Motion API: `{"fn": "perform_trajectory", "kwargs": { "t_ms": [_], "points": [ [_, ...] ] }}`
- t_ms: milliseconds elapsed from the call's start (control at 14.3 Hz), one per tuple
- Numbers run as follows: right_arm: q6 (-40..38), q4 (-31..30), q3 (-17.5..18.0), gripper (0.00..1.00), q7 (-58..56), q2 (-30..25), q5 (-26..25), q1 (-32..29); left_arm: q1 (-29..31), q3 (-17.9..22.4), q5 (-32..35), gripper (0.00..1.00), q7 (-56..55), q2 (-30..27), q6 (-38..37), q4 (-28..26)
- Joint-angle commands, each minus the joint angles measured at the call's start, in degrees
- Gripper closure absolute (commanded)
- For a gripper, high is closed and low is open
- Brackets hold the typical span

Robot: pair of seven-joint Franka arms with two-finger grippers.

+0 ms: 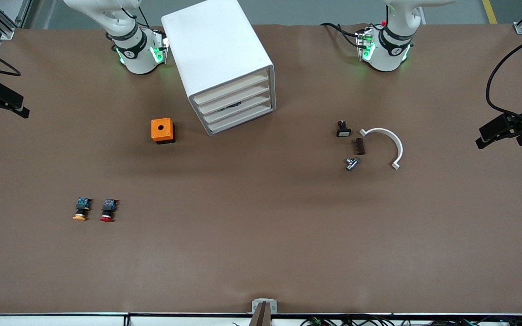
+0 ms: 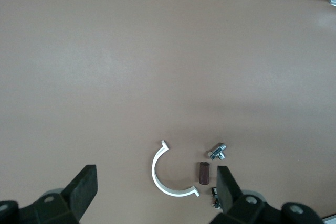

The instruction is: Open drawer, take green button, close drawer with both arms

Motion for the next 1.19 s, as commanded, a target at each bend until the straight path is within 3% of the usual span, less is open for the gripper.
{"fn": "perform_trajectory", "kwargs": {
  "t_ms": [0, 491, 1122],
  "points": [
    [0.5, -1.2, 0.2, 0.0, -0.5, -1.2, -0.4, 0.0, -0.2, -0.3, 0.5, 0.0, -0.5, -0.3, -0.9, 0.4],
    [0.5, -1.2, 0.2, 0.0, -0.5, -1.1, -0.4, 0.1, 0.4, -0.2, 1.6, 0.0, 0.4, 0.9, -0.9, 0.1],
    [-0.1, -1.1, 0.2, 0.0, -0.5, -1.0, -0.4, 0.0, -1.8, -0.2, 1.8, 0.0, -0.6, 12.7, -0.3, 0.4]
  ]
}}
